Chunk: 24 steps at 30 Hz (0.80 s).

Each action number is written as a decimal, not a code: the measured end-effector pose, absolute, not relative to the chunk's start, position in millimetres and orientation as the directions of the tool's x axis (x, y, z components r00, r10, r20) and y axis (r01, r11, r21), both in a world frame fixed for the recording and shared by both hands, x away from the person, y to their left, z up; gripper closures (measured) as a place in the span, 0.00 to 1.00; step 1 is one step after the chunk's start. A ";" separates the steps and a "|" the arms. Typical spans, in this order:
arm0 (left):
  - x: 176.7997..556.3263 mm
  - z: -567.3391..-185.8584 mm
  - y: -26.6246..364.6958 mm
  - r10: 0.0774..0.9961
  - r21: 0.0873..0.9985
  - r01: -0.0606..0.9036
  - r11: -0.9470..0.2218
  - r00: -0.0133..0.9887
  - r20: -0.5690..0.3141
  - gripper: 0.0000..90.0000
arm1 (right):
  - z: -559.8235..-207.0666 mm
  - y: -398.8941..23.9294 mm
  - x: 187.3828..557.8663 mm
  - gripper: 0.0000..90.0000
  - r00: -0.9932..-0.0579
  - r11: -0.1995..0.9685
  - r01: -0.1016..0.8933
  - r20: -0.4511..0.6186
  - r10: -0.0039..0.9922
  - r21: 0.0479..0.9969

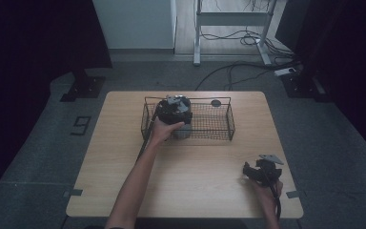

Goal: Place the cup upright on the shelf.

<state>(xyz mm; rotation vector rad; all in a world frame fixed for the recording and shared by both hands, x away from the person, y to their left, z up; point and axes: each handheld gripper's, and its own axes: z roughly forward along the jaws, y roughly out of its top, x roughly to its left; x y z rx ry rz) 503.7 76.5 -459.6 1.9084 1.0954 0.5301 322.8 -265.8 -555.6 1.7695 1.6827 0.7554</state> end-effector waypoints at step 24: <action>444.5 -422.3 119.2 0.834 0.868 0.427 -0.253 0.551 -0.028 0.00 | -555.6 -265.8 322.9 0.14 0.046 -0.039 0.672 0.011 0.999 0.739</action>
